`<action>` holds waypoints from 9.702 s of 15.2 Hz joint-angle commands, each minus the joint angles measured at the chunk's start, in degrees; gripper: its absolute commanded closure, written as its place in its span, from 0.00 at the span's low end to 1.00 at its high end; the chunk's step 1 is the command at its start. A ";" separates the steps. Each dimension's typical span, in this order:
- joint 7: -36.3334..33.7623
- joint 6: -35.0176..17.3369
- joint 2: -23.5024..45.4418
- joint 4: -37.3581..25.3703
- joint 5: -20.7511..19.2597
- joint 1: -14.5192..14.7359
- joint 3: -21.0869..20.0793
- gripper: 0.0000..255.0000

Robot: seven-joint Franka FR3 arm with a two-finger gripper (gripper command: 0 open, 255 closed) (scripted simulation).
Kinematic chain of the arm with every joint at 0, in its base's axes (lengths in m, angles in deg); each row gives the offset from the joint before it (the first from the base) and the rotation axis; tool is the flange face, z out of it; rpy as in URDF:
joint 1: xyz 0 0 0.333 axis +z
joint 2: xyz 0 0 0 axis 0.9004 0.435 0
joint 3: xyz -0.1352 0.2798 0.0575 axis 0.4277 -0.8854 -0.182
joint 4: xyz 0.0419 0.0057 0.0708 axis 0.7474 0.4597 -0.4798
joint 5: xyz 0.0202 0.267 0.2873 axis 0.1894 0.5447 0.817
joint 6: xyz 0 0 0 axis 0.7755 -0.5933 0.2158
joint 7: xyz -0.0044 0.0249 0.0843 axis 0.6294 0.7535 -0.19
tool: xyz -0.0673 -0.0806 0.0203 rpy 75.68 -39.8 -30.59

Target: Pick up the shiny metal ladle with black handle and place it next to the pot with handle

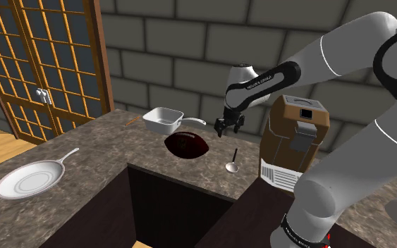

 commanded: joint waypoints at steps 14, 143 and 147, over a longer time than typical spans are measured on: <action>-5.79 -23.57 29.87 -8.02 10.64 -7.52 5.95 0.00; -59.18 7.32 67.70 -76.88 5.48 15.92 -1.58 1.00; -59.32 5.38 69.34 -76.57 5.45 15.91 -1.57 1.00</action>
